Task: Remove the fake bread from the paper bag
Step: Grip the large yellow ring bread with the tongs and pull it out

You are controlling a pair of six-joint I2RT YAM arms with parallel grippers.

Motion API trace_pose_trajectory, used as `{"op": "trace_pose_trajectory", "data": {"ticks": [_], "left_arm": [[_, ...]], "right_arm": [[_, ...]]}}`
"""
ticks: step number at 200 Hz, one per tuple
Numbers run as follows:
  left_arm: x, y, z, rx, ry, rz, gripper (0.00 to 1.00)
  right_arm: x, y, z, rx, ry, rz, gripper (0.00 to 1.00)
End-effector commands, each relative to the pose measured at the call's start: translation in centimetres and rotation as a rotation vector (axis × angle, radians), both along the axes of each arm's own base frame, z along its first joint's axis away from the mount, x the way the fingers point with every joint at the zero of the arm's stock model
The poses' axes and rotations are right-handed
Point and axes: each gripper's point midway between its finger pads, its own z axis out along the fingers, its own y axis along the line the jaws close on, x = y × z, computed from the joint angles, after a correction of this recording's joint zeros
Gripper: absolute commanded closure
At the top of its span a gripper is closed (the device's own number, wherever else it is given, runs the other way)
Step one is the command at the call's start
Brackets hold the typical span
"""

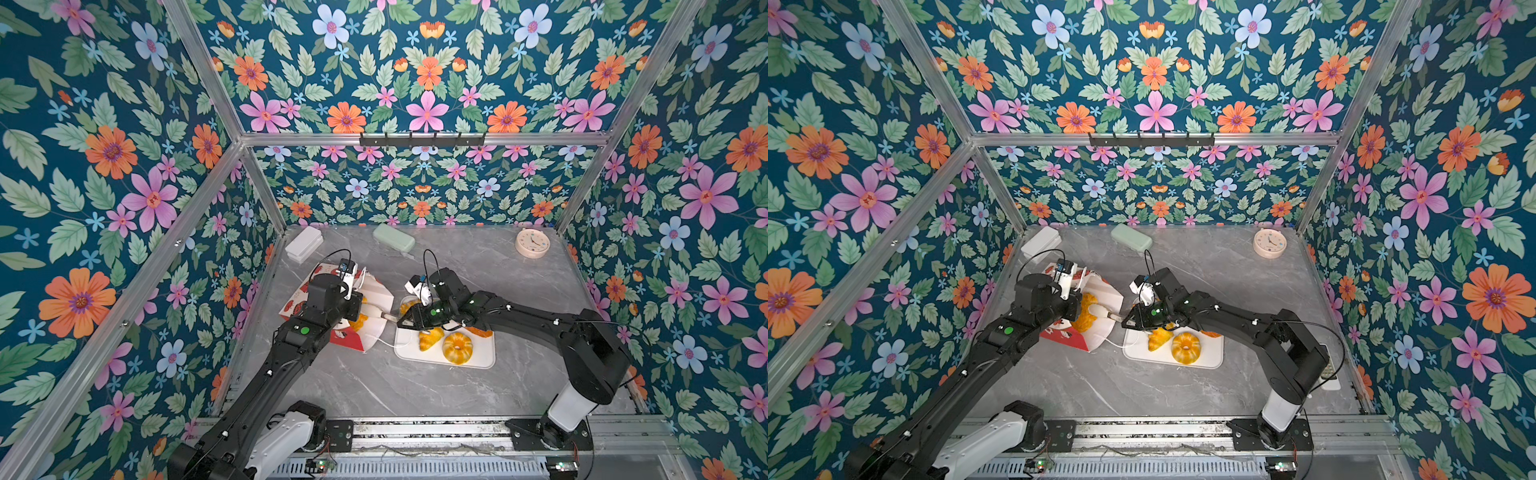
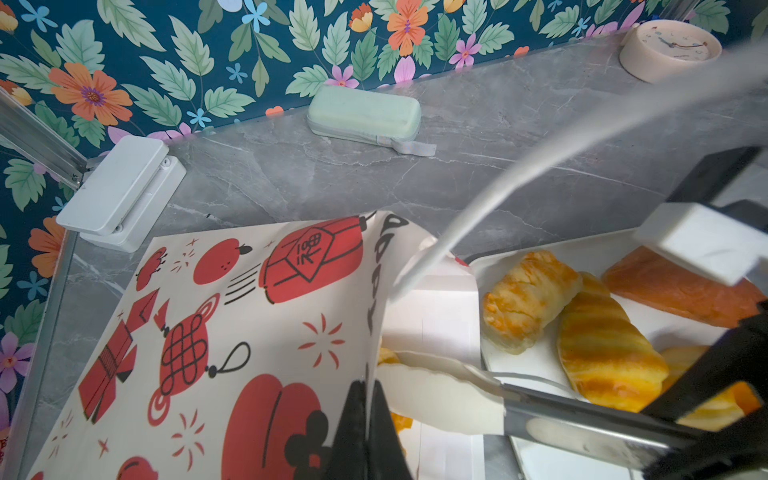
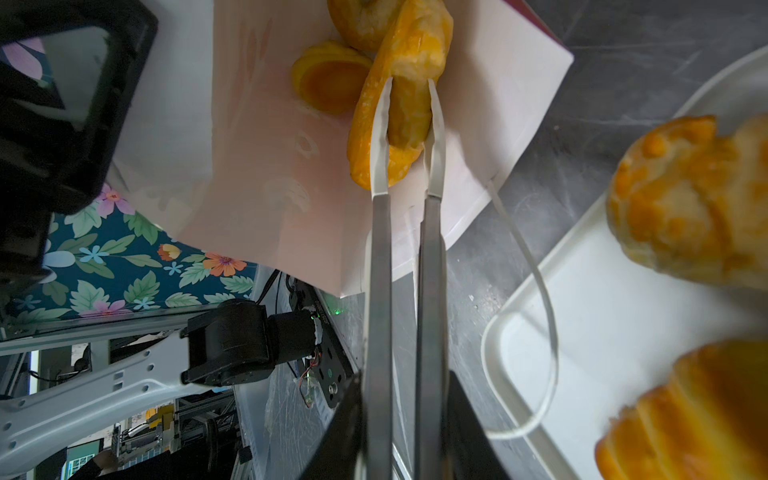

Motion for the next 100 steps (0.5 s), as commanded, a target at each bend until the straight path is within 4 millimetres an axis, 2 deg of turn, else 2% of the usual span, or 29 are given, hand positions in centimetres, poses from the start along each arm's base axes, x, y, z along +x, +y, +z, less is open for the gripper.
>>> {"op": "trace_pose_trajectory", "data": {"ticks": [1,100], "left_arm": [[0.5,0.2,0.4,-0.004,-0.023,0.018,1.00],[0.8,0.4,0.3,-0.004,-0.018,0.027,1.00]], "right_arm": [[-0.4,-1.0,1.4,-0.014,-0.073,0.012,0.81],[-2.8,-6.5,4.9,-0.039,-0.232,-0.061,0.83]]}}
